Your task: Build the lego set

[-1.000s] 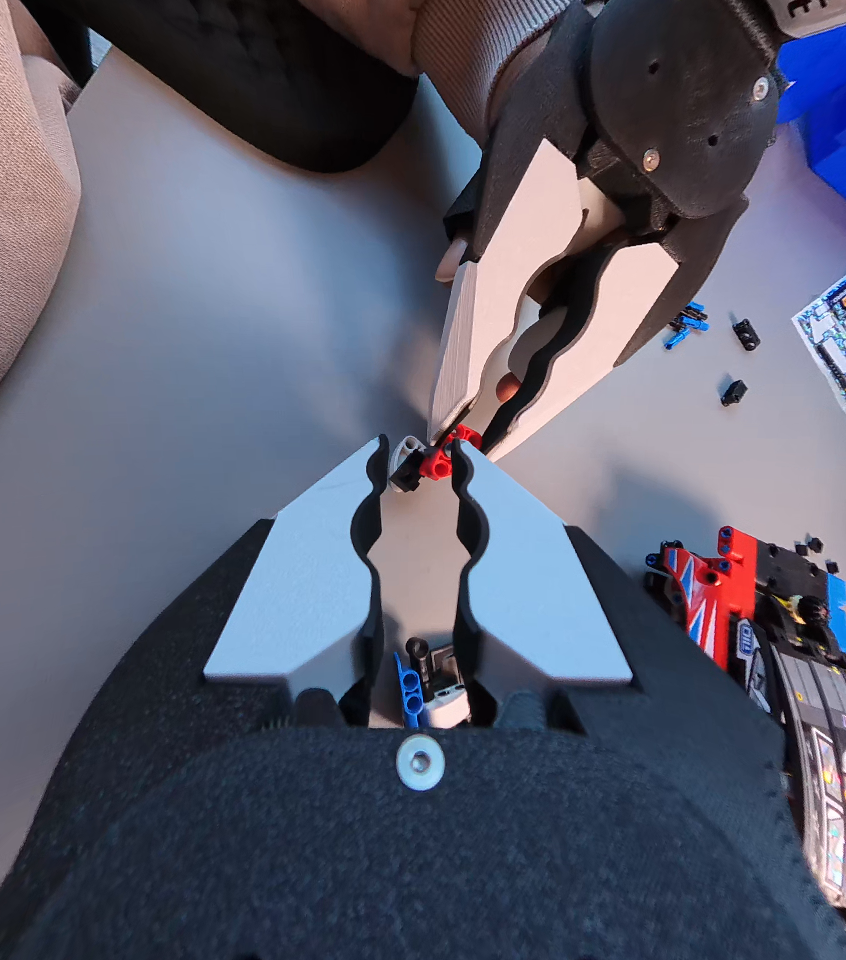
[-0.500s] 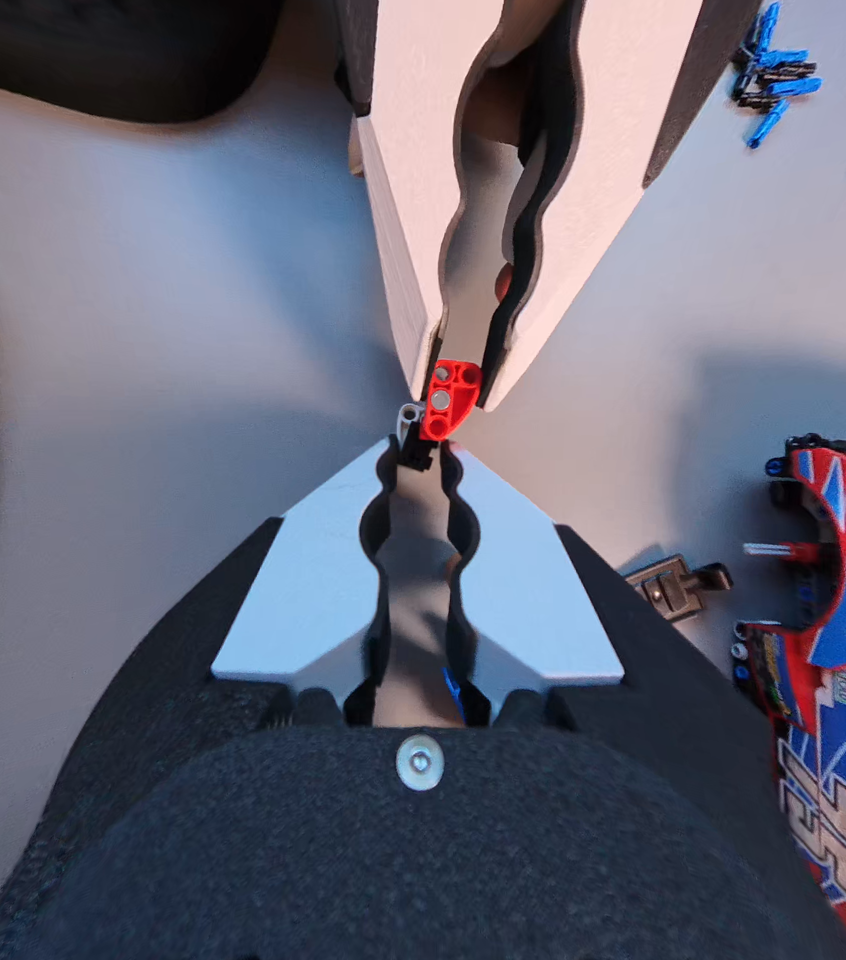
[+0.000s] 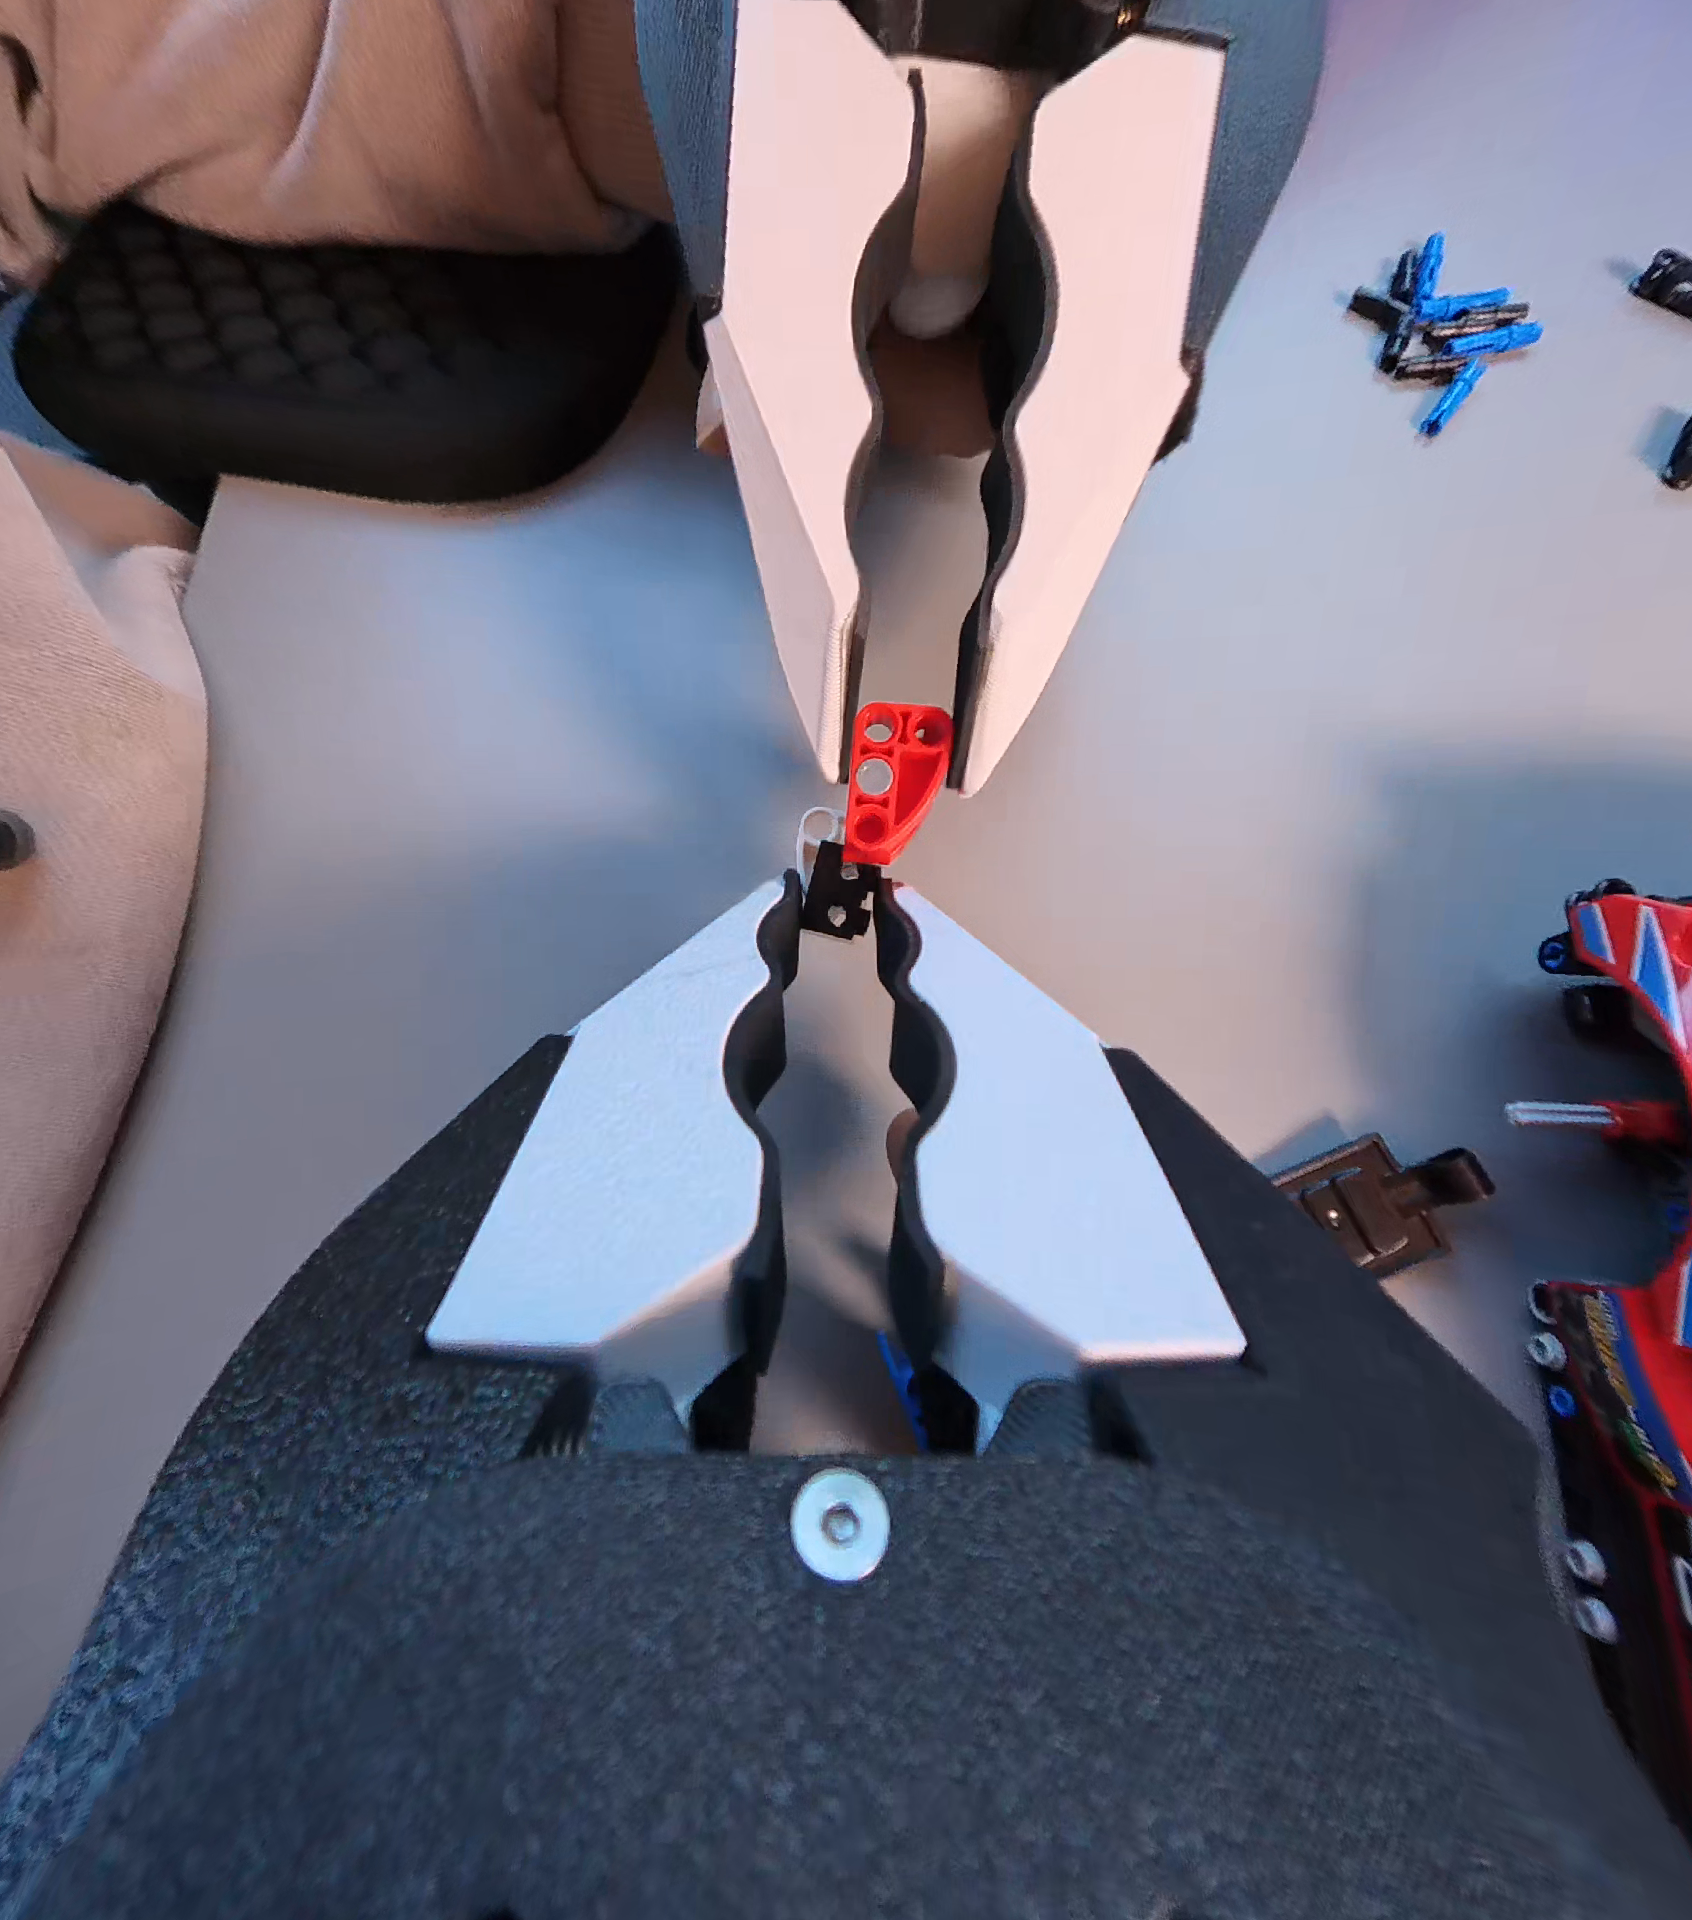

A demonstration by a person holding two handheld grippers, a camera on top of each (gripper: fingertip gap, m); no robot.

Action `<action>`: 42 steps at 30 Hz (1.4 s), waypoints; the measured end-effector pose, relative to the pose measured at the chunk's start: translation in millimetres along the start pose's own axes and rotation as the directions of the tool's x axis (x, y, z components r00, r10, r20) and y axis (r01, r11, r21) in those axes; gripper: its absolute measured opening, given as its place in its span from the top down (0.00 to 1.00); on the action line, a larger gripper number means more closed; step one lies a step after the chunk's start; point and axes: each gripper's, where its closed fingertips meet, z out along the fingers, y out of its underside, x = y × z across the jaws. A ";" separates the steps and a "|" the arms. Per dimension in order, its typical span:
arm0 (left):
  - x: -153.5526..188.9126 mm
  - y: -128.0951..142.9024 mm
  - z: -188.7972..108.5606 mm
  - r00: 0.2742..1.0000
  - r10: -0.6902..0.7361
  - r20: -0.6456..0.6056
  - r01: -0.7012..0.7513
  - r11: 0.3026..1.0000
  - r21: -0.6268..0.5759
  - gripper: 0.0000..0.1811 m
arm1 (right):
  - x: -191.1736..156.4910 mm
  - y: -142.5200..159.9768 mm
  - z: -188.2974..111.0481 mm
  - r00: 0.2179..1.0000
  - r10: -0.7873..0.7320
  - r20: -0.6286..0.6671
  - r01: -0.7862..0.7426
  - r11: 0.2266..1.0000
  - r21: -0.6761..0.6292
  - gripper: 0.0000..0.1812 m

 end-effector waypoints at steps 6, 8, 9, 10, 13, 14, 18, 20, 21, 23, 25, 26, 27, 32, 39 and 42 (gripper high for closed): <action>-4.2 -20.0 -4.9 0.999 -0.040 0.020 0.037 0.992 0.124 0.92 | 6.3 -10.6 -8.6 0.999 0.043 -0.018 -0.041 0.995 0.094 0.94; -1.4 -24.6 -4.9 0.998 -0.058 0.000 0.057 0.986 0.157 0.93 | 7.8 -10.0 -8.6 0.999 0.041 -0.030 -0.038 0.995 0.093 0.94; -1.8 -25.0 -4.4 0.998 -0.055 0.007 0.053 0.986 0.160 0.93 | 6.9 -10.0 -8.6 0.999 0.039 -0.027 -0.036 0.995 0.094 0.94; -2.9 -24.8 -3.9 0.999 -0.049 0.018 0.046 0.986 0.159 0.93 | 5.8 -10.6 -9.0 0.999 0.036 -0.022 -0.034 0.995 0.099 0.94; -5.2 -24.5 -2.8 0.998 -0.051 0.034 0.044 0.986 0.159 0.93 | 4.7 -13.9 -11.2 0.999 0.042 -0.012 -0.041 0.992 0.122 0.94; -5.3 -25.6 -2.8 0.998 -0.054 0.034 0.048 0.985 0.167 0.92 | 5.0 -14.6 -12.3 0.999 0.046 -0.010 -0.044 0.991 0.127 0.94; -6.5 -30.0 -3.4 0.997 -0.060 0.040 0.051 0.981 0.189 0.93 | 5.7 -19.1 -17.9 0.998 0.058 -0.003 -0.056 0.984 0.166 0.94; -7.7 -30.0 -3.4 0.997 -0.066 0.044 0.057 0.980 0.189 0.93 | 7.4 -18.7 -20.3 0.998 0.060 -0.009 -0.058 0.983 0.173 0.94; -8.3 -30.4 -3.5 0.996 -0.073 0.043 0.064 0.979 0.193 0.92 | 7.7 -19.2 -21.4 0.998 0.062 -0.009 -0.059 0.982 0.180 0.94; -9.3 -33.1 -3.5 0.995 -0.086 0.042 0.076 0.975 0.208 0.93 | 8.6 -20.8 -23.4 0.998 0.065 -0.012 -0.061 0.978 0.197 0.94; -10.3 -35.1 -2.1 0.995 -0.086 0.049 0.074 0.974 0.212 0.93 | 9.7 -20.1 -23.9 0.998 0.067 -0.016 -0.063 0.978 0.197 0.94; -10.5 -36.0 -0.9 0.995 -0.083 0.051 0.070 0.975 0.212 0.93 | 10.2 -18.2 -23.1 0.998 0.067 -0.018 -0.063 0.981 0.185 0.94; -10.4 -36.8 0.5 0.995 -0.080 0.052 0.067 0.975 0.212 0.92 | 10.2 -15.0 -21.5 0.998 0.068 -0.018 -0.064 0.984 0.167 0.94; -13.2 -32.8 9.7 0.995 -0.067 0.077 0.052 0.983 0.178 0.92 | 11.5 -6.7 -18.6 0.998 0.055 -0.034 -0.050 0.991 0.125 0.94; -34.9 -48.5 17.6 0.982 -0.085 0.169 0.048 0.976 0.212 0.92 | 35.7 14.7 -50.6 0.992 0.011 -0.124 -0.009 1.000 0.013 0.94; -45.2 -52.9 16.6 0.970 -0.094 0.223 0.042 0.973 0.229 0.93 | 59.1 40.2 -72.7 0.978 -0.003 -0.207 -0.016 0.996 -0.088 0.94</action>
